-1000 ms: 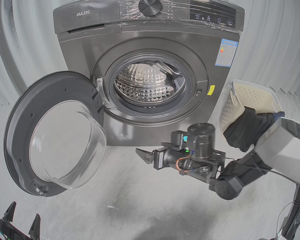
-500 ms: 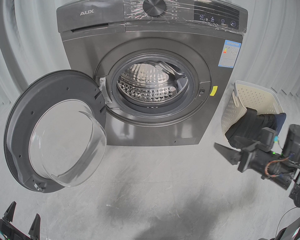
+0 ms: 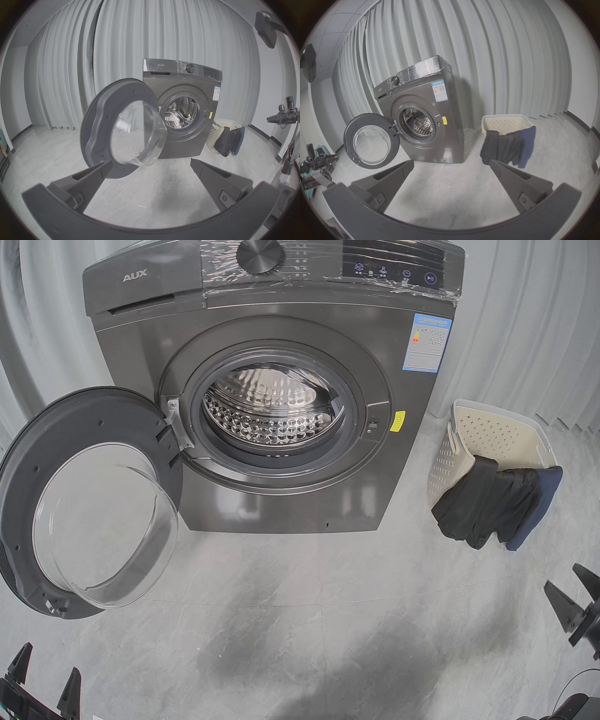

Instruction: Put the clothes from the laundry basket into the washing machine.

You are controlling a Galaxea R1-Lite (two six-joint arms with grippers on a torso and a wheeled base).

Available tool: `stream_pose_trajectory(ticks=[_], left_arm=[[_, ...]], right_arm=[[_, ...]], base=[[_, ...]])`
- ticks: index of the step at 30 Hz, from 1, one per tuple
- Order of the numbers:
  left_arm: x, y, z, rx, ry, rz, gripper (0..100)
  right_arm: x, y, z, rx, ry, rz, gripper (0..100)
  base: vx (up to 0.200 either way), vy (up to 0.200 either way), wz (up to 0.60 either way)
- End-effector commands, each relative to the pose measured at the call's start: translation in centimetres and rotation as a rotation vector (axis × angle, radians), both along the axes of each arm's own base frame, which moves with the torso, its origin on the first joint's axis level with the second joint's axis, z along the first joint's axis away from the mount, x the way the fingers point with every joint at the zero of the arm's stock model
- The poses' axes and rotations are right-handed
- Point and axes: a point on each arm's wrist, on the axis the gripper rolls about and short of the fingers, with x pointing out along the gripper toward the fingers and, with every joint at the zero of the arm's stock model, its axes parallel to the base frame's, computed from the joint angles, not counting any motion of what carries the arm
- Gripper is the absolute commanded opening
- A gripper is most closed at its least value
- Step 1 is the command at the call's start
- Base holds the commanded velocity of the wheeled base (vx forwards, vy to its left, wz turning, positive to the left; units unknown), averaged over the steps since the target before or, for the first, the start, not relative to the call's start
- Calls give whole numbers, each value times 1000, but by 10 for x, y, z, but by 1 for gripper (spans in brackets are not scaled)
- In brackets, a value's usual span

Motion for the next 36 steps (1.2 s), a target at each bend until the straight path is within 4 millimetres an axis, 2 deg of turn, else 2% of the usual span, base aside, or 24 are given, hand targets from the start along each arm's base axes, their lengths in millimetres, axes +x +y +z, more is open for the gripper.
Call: stream_pose_trajectory(ticks=[1, 6, 11, 22, 30, 36], left_arm=[[0, 0, -5, 0, 0, 0, 100], [0, 0, -5, 0, 0, 0, 100], [0, 0, -5, 0, -2, 0, 100], [0, 0, -5, 0, -2, 0, 100], [0, 0, -5, 0, -2, 0, 100], [0, 0, -5, 0, 0, 0, 100]], right_arm=[[-55, -10, -24, -1, -114, -69, 100], [-48, -10, -4, -1, -92, -71, 100], [-20, -7, 13, -8, 20, -72, 100], [47, 0, 31, -29, 214, -70, 100], [83, 3, 23, -30, 309, -67, 100], [96, 5, 17, -8, 338, -61, 100]], base=[[0, -200, 0], [0, -200, 0], [0, -200, 0], [0, -200, 0], [0, -200, 0], [0, -200, 0]])
